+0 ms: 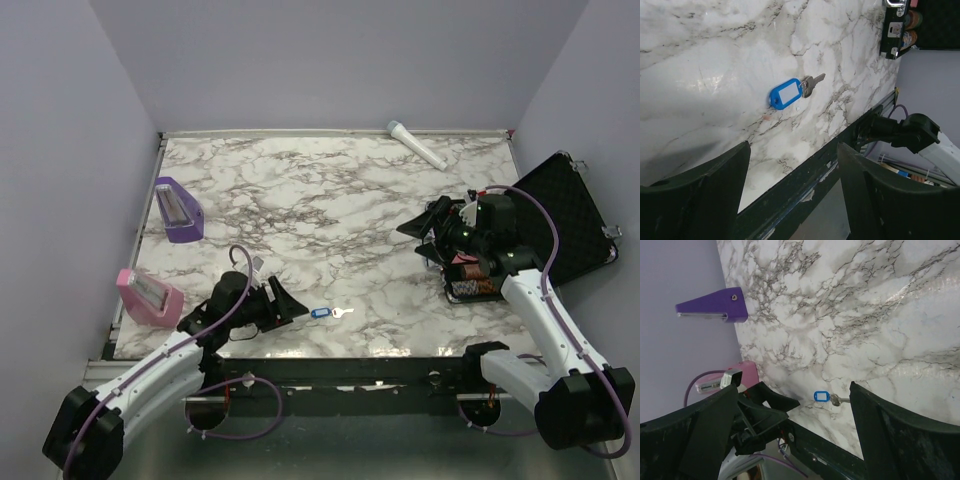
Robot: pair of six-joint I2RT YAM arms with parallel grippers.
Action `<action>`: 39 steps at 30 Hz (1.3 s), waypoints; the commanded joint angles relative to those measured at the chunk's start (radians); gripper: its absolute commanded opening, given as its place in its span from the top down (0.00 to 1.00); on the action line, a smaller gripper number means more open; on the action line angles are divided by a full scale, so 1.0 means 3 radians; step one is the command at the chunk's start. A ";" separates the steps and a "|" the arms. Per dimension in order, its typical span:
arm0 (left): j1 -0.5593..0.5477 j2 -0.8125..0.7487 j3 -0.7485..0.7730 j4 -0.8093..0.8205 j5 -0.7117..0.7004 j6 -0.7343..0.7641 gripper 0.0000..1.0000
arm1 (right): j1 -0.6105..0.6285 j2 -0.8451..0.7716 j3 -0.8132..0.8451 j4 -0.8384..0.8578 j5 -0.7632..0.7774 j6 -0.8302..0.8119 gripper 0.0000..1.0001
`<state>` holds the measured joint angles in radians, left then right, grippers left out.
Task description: Remove the keys from the keyring
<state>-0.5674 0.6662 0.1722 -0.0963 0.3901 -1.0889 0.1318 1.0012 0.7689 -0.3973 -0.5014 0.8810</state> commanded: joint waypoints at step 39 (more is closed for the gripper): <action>-0.0261 0.2274 -0.0339 0.2719 0.0075 -0.0594 0.49 | 0.0026 -0.0014 -0.0017 0.0107 -0.0093 -0.0043 0.00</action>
<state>-0.6430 1.3277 0.1028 0.6785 0.4316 -1.2732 0.1318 1.0008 0.7666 -0.3672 -0.5125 0.8818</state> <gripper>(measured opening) 0.530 0.998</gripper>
